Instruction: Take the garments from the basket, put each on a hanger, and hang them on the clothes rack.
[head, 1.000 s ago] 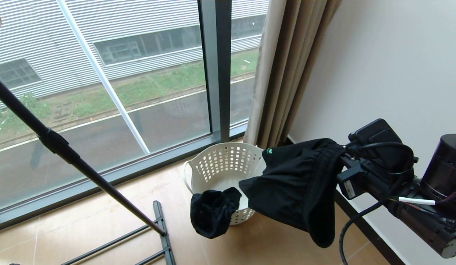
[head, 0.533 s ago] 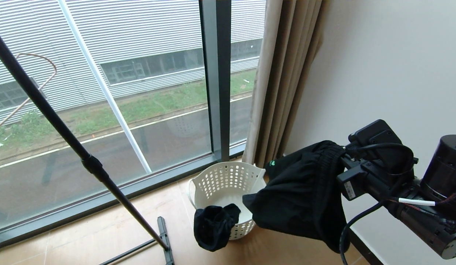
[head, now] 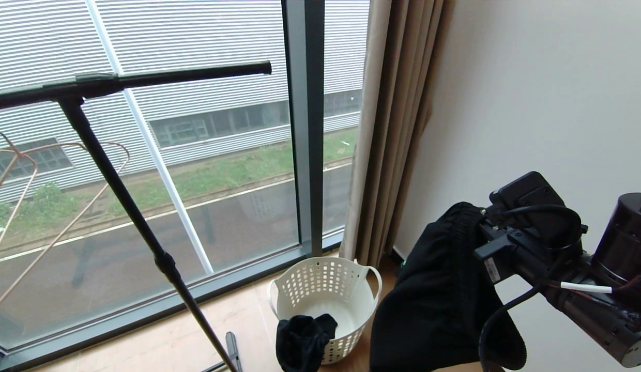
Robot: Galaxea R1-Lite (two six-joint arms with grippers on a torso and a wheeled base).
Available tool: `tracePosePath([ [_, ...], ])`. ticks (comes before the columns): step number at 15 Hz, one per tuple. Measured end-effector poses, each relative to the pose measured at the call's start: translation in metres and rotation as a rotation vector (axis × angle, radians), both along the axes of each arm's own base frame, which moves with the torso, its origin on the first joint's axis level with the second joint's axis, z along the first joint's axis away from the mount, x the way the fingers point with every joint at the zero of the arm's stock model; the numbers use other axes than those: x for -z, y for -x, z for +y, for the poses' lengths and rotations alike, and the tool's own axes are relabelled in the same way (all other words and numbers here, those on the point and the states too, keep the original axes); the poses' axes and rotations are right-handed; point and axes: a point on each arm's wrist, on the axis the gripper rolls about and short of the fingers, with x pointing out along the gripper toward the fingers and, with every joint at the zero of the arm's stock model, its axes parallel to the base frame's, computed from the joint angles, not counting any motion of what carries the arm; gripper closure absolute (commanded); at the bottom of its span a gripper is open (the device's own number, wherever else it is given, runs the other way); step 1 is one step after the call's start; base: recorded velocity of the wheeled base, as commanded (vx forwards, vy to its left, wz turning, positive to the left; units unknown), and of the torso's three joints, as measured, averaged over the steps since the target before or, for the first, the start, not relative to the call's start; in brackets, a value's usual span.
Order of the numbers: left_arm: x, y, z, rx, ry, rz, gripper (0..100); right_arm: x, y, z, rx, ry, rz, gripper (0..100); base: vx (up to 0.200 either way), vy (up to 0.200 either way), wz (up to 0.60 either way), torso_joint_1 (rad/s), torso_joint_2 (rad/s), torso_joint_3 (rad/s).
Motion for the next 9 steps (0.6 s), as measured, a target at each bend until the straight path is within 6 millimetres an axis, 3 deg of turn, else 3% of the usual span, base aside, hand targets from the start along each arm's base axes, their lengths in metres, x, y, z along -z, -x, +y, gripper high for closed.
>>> tracePosePath([
  [4, 0.0000, 0.0000, 0.0000, 0.000, 0.000, 0.000, 0, 0.0002, 0.0002, 0.0000, 0.000, 0.001, 0.001, 100, 0.000, 0.000, 0.00, 0.284, -0.60, -0.106],
  [9, -0.0001, 0.0000, 0.0000, 0.000, 0.000, -0.001, 0, 0.0006, 0.0004, -0.0003, 0.000, 0.002, 0.002, 100, 0.000, 0.000, 0.00, 0.205, -0.42, -0.075],
])
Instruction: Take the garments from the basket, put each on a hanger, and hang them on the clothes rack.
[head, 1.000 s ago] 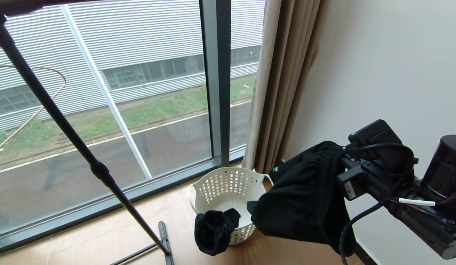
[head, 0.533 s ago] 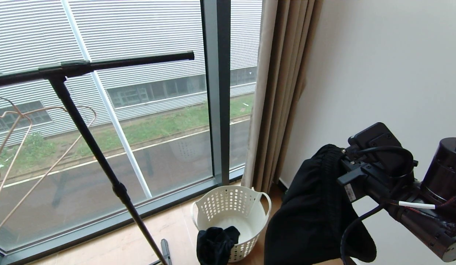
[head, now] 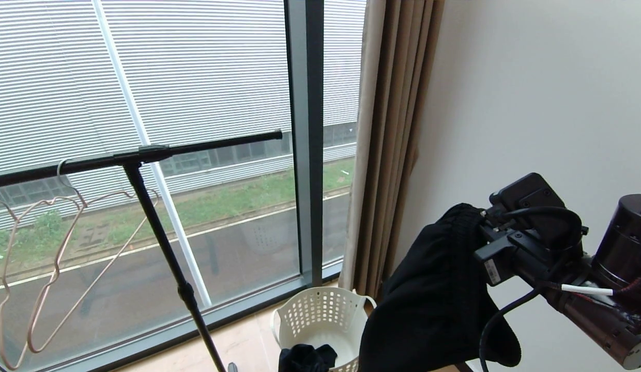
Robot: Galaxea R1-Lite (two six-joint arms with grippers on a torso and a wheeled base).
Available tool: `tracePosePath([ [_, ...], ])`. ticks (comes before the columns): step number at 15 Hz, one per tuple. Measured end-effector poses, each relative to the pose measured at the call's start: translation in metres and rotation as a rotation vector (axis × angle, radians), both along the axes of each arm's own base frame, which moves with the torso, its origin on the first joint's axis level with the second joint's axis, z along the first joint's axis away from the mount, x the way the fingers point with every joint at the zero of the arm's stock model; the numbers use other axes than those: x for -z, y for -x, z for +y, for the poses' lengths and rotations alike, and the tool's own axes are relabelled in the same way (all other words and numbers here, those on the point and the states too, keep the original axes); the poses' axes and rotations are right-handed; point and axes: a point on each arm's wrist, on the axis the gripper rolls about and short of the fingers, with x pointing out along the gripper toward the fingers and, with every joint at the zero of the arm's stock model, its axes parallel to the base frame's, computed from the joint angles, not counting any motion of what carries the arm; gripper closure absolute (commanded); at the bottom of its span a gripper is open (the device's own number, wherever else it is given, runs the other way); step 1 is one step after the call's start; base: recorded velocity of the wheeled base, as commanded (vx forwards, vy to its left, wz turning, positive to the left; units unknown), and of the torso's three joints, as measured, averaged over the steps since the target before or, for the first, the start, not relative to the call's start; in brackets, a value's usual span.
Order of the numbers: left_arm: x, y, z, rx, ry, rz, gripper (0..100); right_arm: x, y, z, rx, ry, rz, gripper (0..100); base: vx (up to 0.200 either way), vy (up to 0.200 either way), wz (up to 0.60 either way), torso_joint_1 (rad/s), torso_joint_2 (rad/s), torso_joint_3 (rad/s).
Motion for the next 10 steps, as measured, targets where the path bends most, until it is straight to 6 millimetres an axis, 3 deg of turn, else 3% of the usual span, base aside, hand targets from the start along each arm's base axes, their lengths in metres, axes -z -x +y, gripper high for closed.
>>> tracePosePath([
  [10, 0.0003, -0.0002, 0.0000, -0.003, -0.002, -0.002, 0, 0.0016, 0.0007, 0.0000, -0.004, 0.006, 0.005, 100, 0.000, 0.000, 0.00, 0.167, -0.35, -0.214],
])
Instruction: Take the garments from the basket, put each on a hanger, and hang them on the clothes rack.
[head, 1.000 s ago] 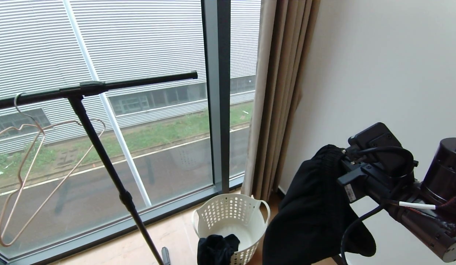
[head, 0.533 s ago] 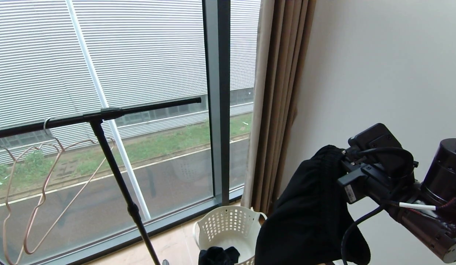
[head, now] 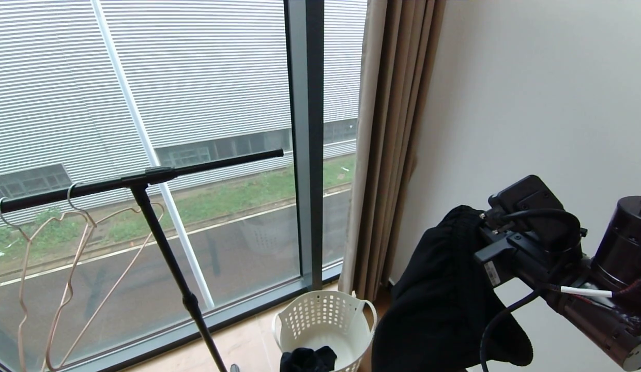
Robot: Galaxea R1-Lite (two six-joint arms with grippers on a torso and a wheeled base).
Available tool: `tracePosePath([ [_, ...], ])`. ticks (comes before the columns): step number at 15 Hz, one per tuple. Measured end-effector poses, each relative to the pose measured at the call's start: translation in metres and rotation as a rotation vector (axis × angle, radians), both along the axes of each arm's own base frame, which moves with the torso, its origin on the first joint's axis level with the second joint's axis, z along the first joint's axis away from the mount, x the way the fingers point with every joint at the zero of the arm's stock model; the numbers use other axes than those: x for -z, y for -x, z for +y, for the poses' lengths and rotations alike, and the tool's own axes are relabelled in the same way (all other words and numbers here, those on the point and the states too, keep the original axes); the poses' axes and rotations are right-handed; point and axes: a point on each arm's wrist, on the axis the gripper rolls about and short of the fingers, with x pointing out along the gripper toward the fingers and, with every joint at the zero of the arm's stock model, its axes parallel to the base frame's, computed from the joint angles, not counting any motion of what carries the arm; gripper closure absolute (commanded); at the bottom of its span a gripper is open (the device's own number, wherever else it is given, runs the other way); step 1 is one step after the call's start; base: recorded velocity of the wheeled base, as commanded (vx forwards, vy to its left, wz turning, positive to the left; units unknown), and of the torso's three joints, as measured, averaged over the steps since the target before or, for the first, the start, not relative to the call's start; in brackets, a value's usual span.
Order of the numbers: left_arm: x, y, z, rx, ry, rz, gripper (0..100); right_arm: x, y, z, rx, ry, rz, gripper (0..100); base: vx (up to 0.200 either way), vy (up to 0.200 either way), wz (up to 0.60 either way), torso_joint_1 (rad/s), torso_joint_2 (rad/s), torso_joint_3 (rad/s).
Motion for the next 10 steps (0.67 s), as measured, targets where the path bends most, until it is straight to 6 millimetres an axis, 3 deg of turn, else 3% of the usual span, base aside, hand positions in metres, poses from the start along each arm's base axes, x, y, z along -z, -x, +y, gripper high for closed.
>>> tracePosePath([
  [4, 0.0001, -0.0001, 0.0001, -0.002, 0.001, 0.000, 0, 0.0014, 0.0017, -0.0008, -0.030, 0.000, 0.006, 100, 0.000, 0.000, 0.00, 0.018, -0.02, -0.044],
  [10, 0.0003, -0.0001, 0.0000, -0.002, -0.002, 0.000, 0, -0.0055, 0.0056, -0.0038, -0.030, -0.016, -0.018, 100, 0.000, 0.000, 0.60, 0.005, 0.00, 0.000],
])
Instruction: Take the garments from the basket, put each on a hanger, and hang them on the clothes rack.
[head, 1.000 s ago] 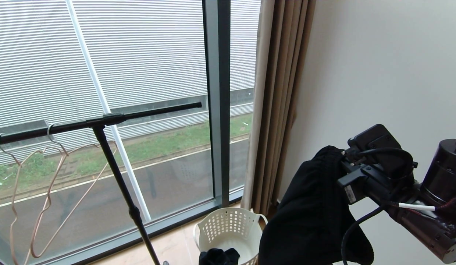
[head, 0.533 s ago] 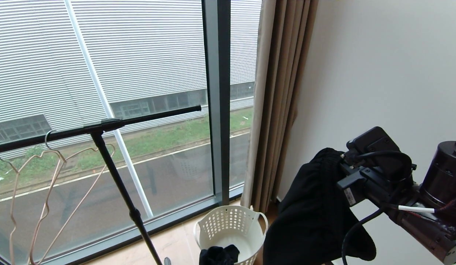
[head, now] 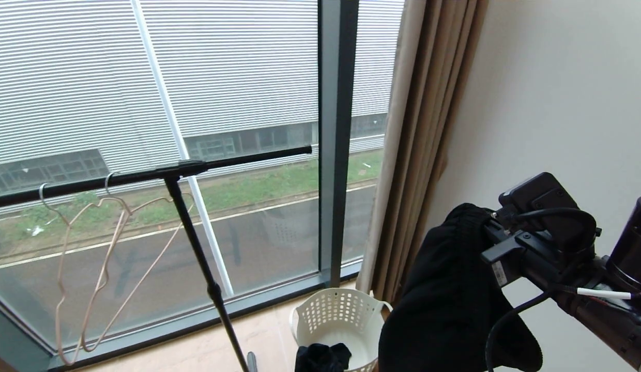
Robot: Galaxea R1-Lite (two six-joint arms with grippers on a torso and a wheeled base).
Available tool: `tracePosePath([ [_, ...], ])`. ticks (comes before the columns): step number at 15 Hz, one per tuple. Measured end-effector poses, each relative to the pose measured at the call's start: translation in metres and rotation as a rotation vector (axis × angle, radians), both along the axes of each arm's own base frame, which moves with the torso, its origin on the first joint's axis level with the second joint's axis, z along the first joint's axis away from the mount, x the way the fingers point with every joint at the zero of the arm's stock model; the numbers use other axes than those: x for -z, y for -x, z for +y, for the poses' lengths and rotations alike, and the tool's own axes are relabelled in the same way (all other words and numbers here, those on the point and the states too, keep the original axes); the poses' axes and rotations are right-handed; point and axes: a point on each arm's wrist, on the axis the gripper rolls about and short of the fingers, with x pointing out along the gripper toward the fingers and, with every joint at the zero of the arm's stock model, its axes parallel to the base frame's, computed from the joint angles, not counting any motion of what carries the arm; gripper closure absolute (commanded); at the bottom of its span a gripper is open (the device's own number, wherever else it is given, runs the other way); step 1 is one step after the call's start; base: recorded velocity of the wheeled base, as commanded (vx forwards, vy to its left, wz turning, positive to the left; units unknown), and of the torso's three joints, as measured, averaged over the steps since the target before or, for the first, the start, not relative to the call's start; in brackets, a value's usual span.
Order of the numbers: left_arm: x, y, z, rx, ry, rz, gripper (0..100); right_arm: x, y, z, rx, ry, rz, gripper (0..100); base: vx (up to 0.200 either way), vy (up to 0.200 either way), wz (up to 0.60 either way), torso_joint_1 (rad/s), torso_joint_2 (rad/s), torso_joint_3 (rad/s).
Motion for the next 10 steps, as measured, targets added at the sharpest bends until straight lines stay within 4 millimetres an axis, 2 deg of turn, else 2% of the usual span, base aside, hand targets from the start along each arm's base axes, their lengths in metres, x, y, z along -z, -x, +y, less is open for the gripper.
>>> tracePosePath([
  [7, -0.0004, 0.0001, 0.0000, 0.002, 0.005, -0.001, 0, 0.0050, 0.0025, -0.0018, 0.000, 0.011, 0.015, 100, 0.000, 0.000, 0.60, 0.004, 0.00, 0.002],
  [9, -0.0003, 0.0001, 0.0000, 0.002, 0.004, 0.000, 0, 0.0050, 0.0025, -0.0018, 0.000, 0.011, 0.015, 100, 0.000, 0.000, 0.00, 0.000, 0.00, 0.000],
  [10, -0.0003, 0.0001, -0.0001, 0.001, 0.004, 0.000, 0, 0.0049, 0.0026, -0.0017, -0.001, 0.010, 0.014, 100, 0.000, 0.200, 0.00, -0.002, 0.00, 0.002],
])
